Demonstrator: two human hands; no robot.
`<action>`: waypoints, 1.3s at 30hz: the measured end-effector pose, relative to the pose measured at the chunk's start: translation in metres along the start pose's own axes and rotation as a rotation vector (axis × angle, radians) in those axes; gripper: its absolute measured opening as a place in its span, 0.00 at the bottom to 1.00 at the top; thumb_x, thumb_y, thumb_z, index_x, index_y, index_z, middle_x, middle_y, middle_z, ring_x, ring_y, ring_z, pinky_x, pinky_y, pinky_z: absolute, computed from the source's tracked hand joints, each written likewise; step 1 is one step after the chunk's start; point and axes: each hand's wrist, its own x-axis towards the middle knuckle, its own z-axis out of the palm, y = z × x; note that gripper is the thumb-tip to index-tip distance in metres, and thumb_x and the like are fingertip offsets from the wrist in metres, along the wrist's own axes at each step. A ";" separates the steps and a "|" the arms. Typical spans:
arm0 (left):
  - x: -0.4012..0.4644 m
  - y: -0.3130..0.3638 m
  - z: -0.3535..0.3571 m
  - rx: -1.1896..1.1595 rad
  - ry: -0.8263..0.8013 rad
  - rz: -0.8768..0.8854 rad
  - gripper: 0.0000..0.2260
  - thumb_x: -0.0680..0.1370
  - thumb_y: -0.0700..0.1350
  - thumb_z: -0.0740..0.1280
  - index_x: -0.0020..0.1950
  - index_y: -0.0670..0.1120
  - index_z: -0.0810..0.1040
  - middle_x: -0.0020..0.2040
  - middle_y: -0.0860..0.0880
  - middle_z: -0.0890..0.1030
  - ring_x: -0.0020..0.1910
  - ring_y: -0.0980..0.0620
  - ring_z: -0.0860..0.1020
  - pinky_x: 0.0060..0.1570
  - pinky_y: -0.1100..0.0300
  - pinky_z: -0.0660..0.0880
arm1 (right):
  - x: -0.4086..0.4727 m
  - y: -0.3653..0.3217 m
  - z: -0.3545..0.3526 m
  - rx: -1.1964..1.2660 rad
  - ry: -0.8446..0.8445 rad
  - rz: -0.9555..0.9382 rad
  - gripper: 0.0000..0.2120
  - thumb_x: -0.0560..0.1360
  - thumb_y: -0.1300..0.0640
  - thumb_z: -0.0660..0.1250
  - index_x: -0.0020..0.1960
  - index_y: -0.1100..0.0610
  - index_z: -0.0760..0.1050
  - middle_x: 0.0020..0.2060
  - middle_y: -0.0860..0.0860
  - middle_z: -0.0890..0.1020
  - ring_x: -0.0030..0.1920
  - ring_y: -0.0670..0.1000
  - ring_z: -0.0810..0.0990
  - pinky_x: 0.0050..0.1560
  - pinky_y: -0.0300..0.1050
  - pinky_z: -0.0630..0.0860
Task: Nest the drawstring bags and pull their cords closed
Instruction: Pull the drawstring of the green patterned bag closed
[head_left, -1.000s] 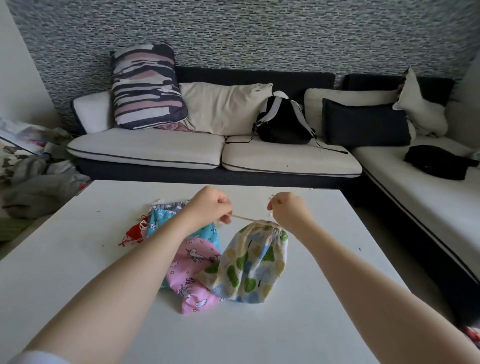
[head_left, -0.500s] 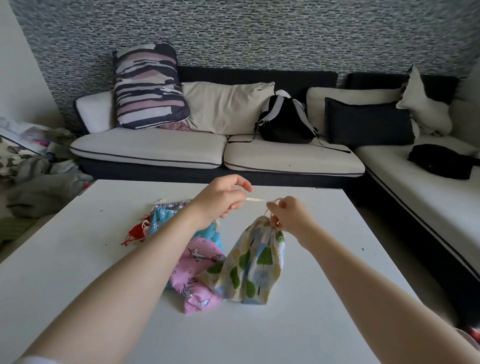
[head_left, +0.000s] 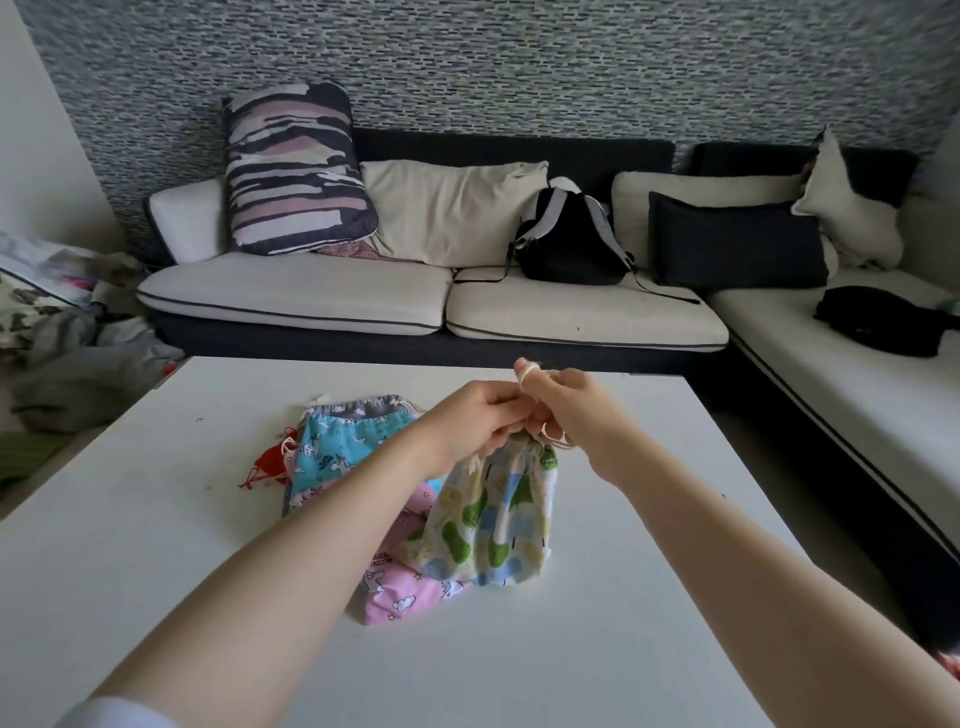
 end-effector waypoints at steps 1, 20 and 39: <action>0.000 -0.001 -0.001 -0.048 0.017 -0.017 0.13 0.80 0.42 0.59 0.37 0.48 0.78 0.32 0.47 0.69 0.24 0.57 0.60 0.24 0.66 0.56 | 0.002 0.001 0.000 0.001 -0.035 0.029 0.13 0.75 0.54 0.63 0.35 0.58 0.69 0.28 0.53 0.74 0.23 0.46 0.66 0.24 0.35 0.63; 0.008 0.004 0.007 0.808 -0.047 -0.014 0.18 0.80 0.49 0.51 0.34 0.43 0.65 0.33 0.46 0.71 0.31 0.50 0.67 0.35 0.55 0.63 | 0.014 -0.041 -0.006 0.653 -0.099 0.026 0.15 0.82 0.62 0.50 0.39 0.59 0.68 0.35 0.60 0.78 0.39 0.55 0.81 0.46 0.47 0.79; 0.029 0.000 -0.012 0.228 0.252 -0.065 0.17 0.80 0.52 0.58 0.35 0.46 0.73 0.30 0.51 0.71 0.28 0.54 0.68 0.33 0.61 0.66 | 0.036 -0.010 -0.017 -0.560 -0.048 -0.399 0.17 0.70 0.57 0.73 0.58 0.58 0.78 0.50 0.53 0.83 0.49 0.51 0.79 0.46 0.34 0.71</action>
